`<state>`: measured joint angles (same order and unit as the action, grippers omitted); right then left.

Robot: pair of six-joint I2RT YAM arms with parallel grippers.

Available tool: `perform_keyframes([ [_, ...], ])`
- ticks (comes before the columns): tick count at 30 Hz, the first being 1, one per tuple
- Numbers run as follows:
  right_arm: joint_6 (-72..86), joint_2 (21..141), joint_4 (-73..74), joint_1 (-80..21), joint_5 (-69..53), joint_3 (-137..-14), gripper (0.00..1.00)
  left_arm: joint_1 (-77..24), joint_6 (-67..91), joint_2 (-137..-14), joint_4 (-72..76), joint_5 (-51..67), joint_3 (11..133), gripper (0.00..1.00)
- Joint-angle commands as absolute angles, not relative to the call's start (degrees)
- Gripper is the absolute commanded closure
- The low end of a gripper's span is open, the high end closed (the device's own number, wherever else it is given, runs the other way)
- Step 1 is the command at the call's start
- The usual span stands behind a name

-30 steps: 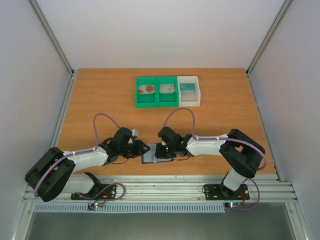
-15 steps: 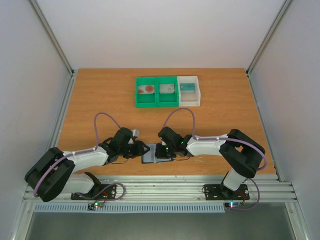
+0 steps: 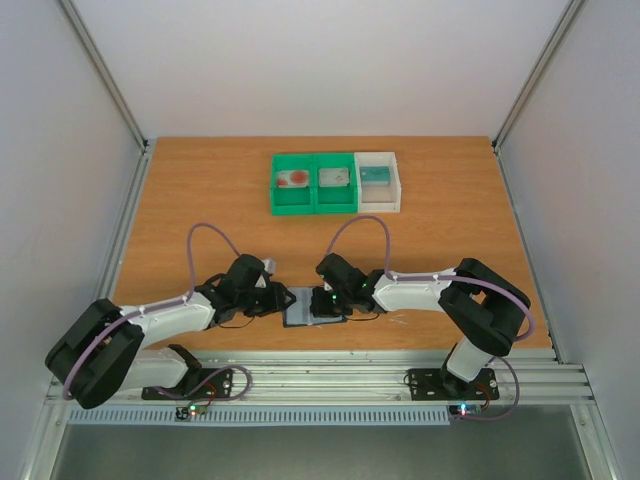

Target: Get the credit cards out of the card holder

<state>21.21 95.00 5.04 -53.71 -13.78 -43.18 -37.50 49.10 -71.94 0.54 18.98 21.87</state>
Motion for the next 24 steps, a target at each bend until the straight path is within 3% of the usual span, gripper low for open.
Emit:
perform_keyframes([
  [1, 21.5, 95.0, 5.8, -54.1, -12.4, -42.4, 0.99, -37.3, 48.0, -72.8, 2.4, 19.6, 23.2, 0.6],
  [10, 21.5, 95.3, 5.7, -54.1, -12.4, -42.5, 0.99, -37.3, 48.9, -75.6, 6.6, 21.0, 22.4, 0.61],
  [19, 21.8, 95.2, 4.0, -54.1, -13.9, -41.9, 0.99, -37.2, 50.9, -74.7, 8.8, 23.3, 21.8, 0.82],
  [24, 22.2, 94.5, 2.7, -54.1, -14.6, -41.3, 0.99, -37.9, 53.2, -72.4, 7.9, 26.5, 23.1, 0.81],
])
